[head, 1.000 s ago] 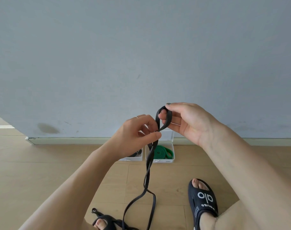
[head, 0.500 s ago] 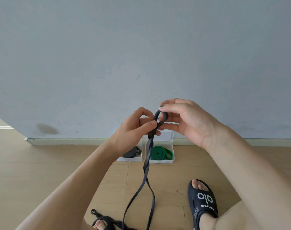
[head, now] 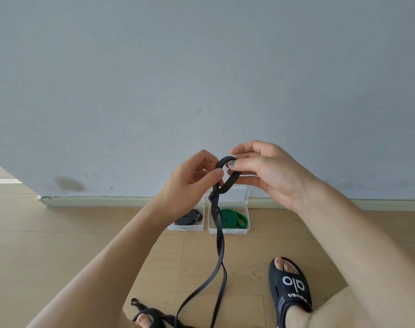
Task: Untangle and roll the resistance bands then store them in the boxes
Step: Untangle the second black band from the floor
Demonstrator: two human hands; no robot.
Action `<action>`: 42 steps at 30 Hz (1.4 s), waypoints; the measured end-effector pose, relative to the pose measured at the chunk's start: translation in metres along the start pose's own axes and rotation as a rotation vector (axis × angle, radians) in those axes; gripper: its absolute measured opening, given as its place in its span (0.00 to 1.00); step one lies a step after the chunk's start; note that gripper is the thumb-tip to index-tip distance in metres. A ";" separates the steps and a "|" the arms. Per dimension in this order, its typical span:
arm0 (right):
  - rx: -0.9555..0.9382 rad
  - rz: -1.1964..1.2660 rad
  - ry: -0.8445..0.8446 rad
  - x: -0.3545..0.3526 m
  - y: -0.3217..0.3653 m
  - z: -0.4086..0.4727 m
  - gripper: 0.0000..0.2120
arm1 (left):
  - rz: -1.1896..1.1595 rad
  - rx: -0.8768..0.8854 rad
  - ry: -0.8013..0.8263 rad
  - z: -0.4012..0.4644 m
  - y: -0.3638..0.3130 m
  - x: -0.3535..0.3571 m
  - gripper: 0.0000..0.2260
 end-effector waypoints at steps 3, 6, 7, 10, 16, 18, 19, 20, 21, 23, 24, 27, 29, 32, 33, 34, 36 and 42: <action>-0.018 -0.033 0.003 -0.001 -0.001 0.001 0.11 | 0.004 0.001 0.010 0.000 -0.001 0.002 0.05; -0.022 -0.087 0.034 0.001 0.000 -0.001 0.11 | 0.090 0.015 -0.021 0.001 0.000 0.003 0.07; -0.027 -0.096 0.047 0.001 0.001 -0.001 0.11 | 0.126 0.025 -0.037 0.001 0.001 0.003 0.08; -0.053 -0.128 0.035 0.001 0.002 -0.002 0.13 | 0.234 0.084 -0.065 0.003 0.004 -0.002 0.09; -0.032 -0.307 -0.043 -0.002 0.000 -0.005 0.13 | 0.335 0.100 -0.033 0.002 0.008 -0.014 0.07; -0.007 -0.325 -0.047 0.000 -0.001 -0.004 0.13 | 0.384 0.110 -0.014 0.003 0.011 -0.015 0.04; 0.004 -0.319 -0.037 0.001 -0.002 -0.003 0.12 | 0.412 0.114 -0.019 0.004 0.011 -0.015 0.05; 0.012 -0.308 -0.022 0.002 -0.004 -0.002 0.13 | 0.441 0.119 -0.030 0.005 0.011 -0.015 0.06; 0.020 -0.293 -0.005 0.002 -0.005 -0.001 0.13 | 0.453 0.121 -0.041 0.006 0.010 -0.015 0.08; 0.037 -0.274 0.014 0.002 -0.005 -0.001 0.13 | 0.331 0.083 -0.038 0.006 0.007 -0.016 0.09; 0.035 -0.291 0.009 0.002 -0.005 -0.001 0.12 | 0.202 0.039 -0.020 0.005 0.004 -0.016 0.08; -0.053 -0.570 -0.054 0.002 -0.006 -0.005 0.04 | -0.025 -0.078 0.017 0.000 -0.001 -0.016 0.10; -0.085 -0.742 -0.032 0.004 -0.009 -0.007 0.08 | 0.117 -0.066 0.003 0.000 0.004 -0.021 0.12; -0.068 -0.843 -0.056 -0.003 -0.011 -0.008 0.13 | 0.493 0.030 0.018 -0.001 0.016 -0.036 0.14; -0.061 -0.866 -0.068 -0.005 -0.011 -0.007 0.13 | 0.597 0.057 0.021 -0.001 0.018 -0.041 0.15; -0.053 -0.878 -0.075 -0.007 -0.011 -0.006 0.14 | 0.691 0.073 0.017 -0.002 0.019 -0.045 0.15; -0.044 -0.879 -0.092 -0.007 -0.010 -0.005 0.16 | 0.844 0.074 0.008 0.000 0.018 -0.049 0.17; -0.117 -0.749 -0.019 -0.020 -0.004 -0.011 0.07 | 0.060 -0.114 -0.073 -0.002 0.026 -0.054 0.19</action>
Point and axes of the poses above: each hand's wrist, its own z-axis towards the middle knuckle, its own x-axis out of the palm, y = z × x, the point moved 1 cm from there along z, towards the middle knuckle, and after that the axes turned 15 degrees about x, right-handed, at the moved point
